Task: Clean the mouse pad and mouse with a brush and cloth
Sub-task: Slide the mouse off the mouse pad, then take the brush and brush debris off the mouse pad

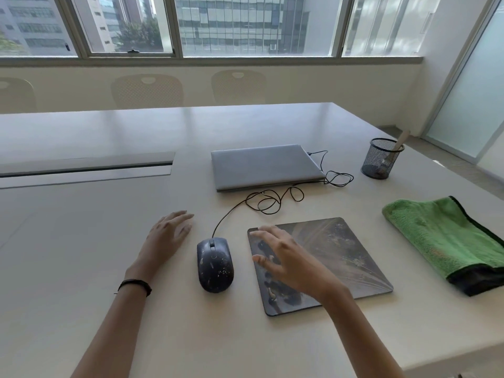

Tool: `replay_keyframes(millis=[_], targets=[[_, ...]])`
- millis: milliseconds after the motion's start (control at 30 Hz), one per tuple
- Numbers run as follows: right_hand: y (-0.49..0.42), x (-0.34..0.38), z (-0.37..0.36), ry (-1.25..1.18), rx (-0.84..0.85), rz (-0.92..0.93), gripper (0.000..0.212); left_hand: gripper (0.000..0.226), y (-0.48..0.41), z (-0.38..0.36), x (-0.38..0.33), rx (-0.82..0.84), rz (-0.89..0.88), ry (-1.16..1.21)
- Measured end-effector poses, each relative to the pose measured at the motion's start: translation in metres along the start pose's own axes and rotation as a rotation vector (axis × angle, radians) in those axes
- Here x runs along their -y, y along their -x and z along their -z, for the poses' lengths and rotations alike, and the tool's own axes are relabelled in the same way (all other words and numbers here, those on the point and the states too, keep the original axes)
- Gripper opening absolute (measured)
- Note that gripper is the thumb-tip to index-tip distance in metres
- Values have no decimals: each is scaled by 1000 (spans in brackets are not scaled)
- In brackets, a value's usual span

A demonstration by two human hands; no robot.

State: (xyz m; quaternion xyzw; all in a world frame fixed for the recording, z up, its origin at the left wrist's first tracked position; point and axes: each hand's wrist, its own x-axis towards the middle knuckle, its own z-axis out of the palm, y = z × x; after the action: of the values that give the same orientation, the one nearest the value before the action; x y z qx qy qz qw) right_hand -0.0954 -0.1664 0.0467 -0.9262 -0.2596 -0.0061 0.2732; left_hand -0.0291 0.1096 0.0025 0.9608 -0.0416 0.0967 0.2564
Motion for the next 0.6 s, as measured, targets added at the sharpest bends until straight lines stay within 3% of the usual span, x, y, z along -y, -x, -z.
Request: replay_keyframes(millis=[267,533,600], targets=[[8,-55,26,39,-18,1,49,29,13,0,-48,-176,-27,13],[17,-113,62,110,24,6,45,30,12,-24,-115,-135,-144,59],[17,-129,73,114,18,12,44,41,7,-35,-136,-85,-175,55]])
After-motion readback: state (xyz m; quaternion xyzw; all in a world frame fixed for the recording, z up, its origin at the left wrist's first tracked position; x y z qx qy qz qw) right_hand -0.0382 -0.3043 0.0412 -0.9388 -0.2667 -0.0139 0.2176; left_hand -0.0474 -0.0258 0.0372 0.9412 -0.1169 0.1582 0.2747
